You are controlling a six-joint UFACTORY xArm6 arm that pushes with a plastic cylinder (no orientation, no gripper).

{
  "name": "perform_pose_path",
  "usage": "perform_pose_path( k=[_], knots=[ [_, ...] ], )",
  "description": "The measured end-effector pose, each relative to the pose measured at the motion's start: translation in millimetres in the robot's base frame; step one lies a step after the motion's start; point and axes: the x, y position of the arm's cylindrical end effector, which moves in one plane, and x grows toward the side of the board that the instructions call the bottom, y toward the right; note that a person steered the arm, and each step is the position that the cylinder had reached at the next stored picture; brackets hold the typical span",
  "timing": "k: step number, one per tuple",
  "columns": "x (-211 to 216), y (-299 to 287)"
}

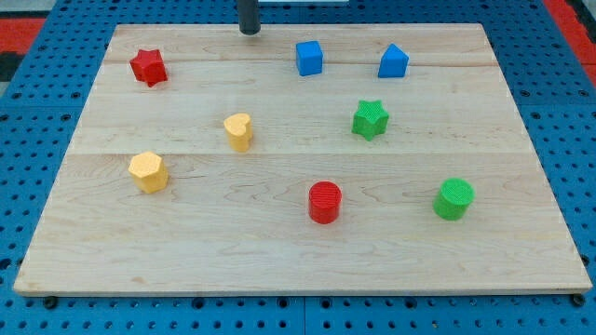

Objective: Point your arm at the bottom of the red star

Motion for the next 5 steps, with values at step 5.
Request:
perform_pose_path(
  k=[5],
  knots=[
    [131, -123]
  ],
)
